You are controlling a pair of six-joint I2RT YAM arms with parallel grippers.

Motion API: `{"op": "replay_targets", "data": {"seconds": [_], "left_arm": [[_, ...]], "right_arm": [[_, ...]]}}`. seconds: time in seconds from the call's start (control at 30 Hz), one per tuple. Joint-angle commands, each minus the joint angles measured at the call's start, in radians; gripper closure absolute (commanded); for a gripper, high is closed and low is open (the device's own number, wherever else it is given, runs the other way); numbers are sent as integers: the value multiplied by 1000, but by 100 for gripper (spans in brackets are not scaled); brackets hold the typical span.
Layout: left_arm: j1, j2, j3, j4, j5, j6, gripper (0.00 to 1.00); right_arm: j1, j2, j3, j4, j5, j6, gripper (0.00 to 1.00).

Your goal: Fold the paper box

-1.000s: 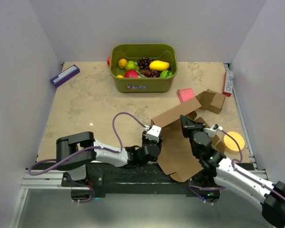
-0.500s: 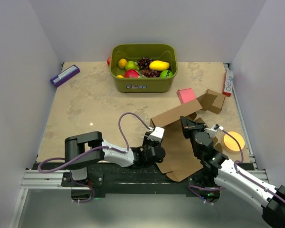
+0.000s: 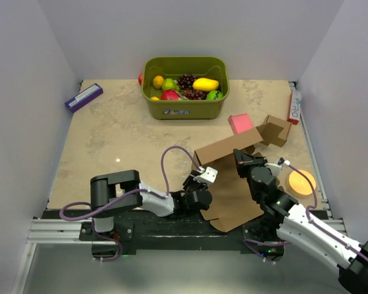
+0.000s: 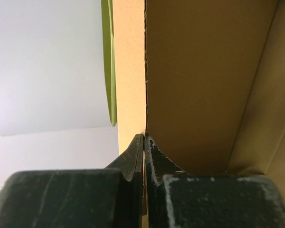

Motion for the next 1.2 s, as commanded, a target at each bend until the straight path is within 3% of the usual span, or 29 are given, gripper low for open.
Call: {"op": "replay_targets", "data": {"seconds": [0.0,0.23,0.37,0.47,0.57,0.6,0.67,0.7,0.83,0.97,1.17], "left_arm": [[-1,5,-46,215,23,136,59],[0,7,-57,301,51,240,74],[12,-36,-92,341,83,214,80],[37,-101,-121,333,134,174,83],[78,-167,-128,261,227,133,86],[107,-194,-131,243,285,124,87],[132,-222,-134,189,339,104,88],[152,-242,-148,182,370,107,88],[190,-280,-172,145,439,148,90],[215,-305,-194,154,539,211,91],[240,-299,-215,158,586,239,93]], "right_arm": [[2,19,47,-114,-11,-6,100],[4,18,79,-125,-16,-23,100],[4,19,81,-119,-22,-38,100],[4,9,78,-107,-25,-74,94],[4,-7,82,-93,-23,-141,79],[2,-11,84,-82,-26,-167,66],[4,-10,104,-64,-31,-262,54],[2,-8,114,-62,-36,-294,43],[2,10,169,-88,-78,-431,20],[2,18,174,-100,-103,-469,10],[4,-13,111,1,-125,-437,6]]}}
